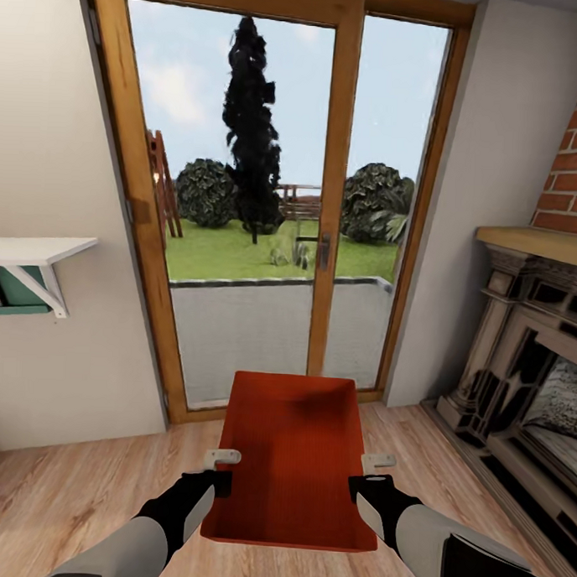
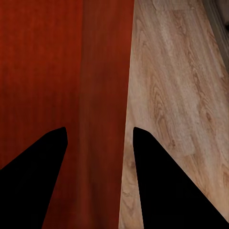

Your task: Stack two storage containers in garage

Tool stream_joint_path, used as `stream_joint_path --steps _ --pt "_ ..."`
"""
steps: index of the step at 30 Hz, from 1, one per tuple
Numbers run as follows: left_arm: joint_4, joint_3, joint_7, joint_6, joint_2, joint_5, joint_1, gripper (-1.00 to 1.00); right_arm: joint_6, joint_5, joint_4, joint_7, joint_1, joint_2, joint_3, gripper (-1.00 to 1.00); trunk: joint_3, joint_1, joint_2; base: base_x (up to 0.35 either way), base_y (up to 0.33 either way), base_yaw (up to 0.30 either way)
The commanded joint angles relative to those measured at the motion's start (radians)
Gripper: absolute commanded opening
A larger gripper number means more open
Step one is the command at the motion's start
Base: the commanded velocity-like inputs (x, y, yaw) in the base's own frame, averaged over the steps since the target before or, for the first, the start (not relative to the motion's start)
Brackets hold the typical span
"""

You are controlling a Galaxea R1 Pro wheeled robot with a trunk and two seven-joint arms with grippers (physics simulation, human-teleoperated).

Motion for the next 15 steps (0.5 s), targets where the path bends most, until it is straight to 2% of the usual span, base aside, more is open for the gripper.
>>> stream_joint_path --steps 1,15 --pt "0.001 0.011 0.018 0.008 0.001 -0.018 0.001 -1.0 -0.062 0.003 0.0 0.003 -0.001 0.0 -0.02 -1.0 -0.001 0.0 -0.001 0.0 -0.045 0.001" --pt "0.001 0.011 0.019 0.008 0.0 -0.019 0.001 -1.0 -0.062 0.002 0.0 0.003 -0.001 -0.002 -0.02 -1.0 -0.001 0.0 -0.001 0.0 -0.021 0.0"
